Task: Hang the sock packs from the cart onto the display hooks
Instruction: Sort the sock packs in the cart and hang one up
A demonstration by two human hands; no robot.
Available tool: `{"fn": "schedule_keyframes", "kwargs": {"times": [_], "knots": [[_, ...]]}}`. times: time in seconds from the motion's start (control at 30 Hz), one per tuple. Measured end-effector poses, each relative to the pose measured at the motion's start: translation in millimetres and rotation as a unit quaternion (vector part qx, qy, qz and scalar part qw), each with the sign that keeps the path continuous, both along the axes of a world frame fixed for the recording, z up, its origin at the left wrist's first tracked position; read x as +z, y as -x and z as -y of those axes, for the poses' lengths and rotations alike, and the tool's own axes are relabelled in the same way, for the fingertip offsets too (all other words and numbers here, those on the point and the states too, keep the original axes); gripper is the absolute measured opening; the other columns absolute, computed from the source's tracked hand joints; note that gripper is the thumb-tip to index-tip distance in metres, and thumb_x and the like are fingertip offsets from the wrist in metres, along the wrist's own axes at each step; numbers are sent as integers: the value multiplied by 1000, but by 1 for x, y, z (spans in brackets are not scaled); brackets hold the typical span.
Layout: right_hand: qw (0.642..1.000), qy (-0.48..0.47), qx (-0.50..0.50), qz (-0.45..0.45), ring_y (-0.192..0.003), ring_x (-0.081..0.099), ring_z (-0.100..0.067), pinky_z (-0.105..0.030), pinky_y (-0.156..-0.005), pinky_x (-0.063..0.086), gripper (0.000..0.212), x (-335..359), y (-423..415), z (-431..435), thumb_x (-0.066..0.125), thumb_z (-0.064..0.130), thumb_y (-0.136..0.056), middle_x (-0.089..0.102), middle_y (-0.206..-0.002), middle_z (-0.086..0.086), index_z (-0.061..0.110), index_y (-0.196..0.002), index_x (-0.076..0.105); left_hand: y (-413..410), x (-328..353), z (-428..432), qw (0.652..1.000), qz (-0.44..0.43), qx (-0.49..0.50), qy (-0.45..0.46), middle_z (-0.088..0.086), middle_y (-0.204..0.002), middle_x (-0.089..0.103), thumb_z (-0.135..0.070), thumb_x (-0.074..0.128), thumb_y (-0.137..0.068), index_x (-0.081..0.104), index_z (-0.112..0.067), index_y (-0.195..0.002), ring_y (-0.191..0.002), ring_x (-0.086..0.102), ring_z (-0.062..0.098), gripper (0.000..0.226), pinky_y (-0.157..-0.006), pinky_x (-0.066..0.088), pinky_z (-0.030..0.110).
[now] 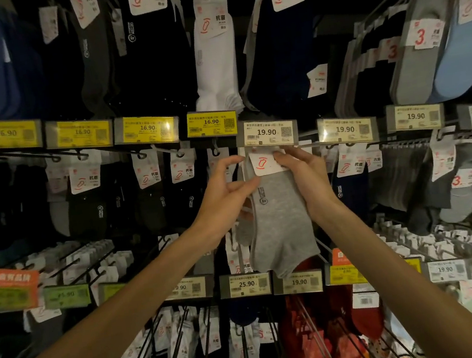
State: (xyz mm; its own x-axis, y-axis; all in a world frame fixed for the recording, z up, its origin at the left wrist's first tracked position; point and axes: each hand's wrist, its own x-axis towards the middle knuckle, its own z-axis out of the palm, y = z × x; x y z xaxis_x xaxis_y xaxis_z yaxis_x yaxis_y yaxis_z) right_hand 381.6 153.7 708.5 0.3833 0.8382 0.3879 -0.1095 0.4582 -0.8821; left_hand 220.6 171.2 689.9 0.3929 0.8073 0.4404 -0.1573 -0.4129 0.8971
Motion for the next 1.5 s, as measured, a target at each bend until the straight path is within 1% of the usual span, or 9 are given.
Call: {"fn": "schedule_keyframes", "kwargs": {"times": [0.1,0.3,0.43,0.57,0.7,0.83,1.1,1.37,1.5], "knots": [[997,-17,-43,69,-93,72,-16,-31,-77,59,29,-6,-4,-12,67,17,-91,73,-104,-5,21,-119,61,2,-7,-10,999,-49,17,16,5,-98,75,-13,63,-95,42,-29,-133,-83,74,20,47,-69,62,44],[975,-24,-110,189,-98,68,-11,-39,-87,58,43,-20,-14,-58,64,18,-93,67,-108,10,22,-134,53,-2,-16,-39,991,-123,47,31,6,-105,71,-10,61,-93,41,-36,-142,-97,69,17,58,-75,60,31],[943,-21,-189,273,-91,65,-11,-30,-80,58,52,-28,-18,-90,59,17,-95,65,-115,-4,22,-144,39,-12,-18,-53,974,-210,90,-5,8,-128,59,-16,63,-92,42,-35,-143,-118,56,20,58,-97,50,35],[878,-23,-306,367,-119,49,-35,-48,-94,50,59,-38,-12,-109,57,11,-94,39,-138,-23,7,-144,28,-20,-20,-60,966,-234,104,-11,11,-140,50,-17,61,-93,49,-27,-140,-130,46,23,49,-107,42,34],[759,-87,-400,507,-134,31,-40,-48,-110,35,66,-69,-1,-108,67,16,-87,24,-147,-28,6,-144,36,-23,-22,-66,957,-257,109,-82,2,-150,44,-14,57,-96,41,-27,-148,-139,38,18,56,-101,29,20],[678,-39,-342,650,-148,0,-41,-54,-119,18,78,-87,-12,-122,60,30,-92,2,-161,-22,17,-155,16,-33,-15,-82,919,-317,110,-206,0,-161,26,-6,53,-97,30,-21,-154,-149,20,15,64,-108,16,14],[643,109,-211,728,-145,-26,-35,-48,-122,2,83,-60,-37,-164,48,29,-99,-28,-157,-19,23,-155,-12,-66,-6,-134,860,-447,126,-210,9,-165,3,-7,45,-98,15,-14,-157,-152,4,26,66,-123,12,36],[575,245,-119,772,-145,-27,-31,-46,-121,-3,82,-38,-54,-206,47,41,-99,-35,-155,-14,18,-156,-8,-89,-8,-176,772,-596,119,-186,6,-166,-2,-19,50,-97,2,-20,-158,-151,2,30,77,-122,13,48],[567,259,-129,771,-145,-27,-34,-45,-120,-7,91,-41,-55,-224,50,48,-95,-34,-155,-17,18,-155,-11,-89,-12,-188,770,-605,118,-164,4,-165,1,-22,52,-96,-1,-20,-157,-150,11,31,81,-120,20,48]]}}
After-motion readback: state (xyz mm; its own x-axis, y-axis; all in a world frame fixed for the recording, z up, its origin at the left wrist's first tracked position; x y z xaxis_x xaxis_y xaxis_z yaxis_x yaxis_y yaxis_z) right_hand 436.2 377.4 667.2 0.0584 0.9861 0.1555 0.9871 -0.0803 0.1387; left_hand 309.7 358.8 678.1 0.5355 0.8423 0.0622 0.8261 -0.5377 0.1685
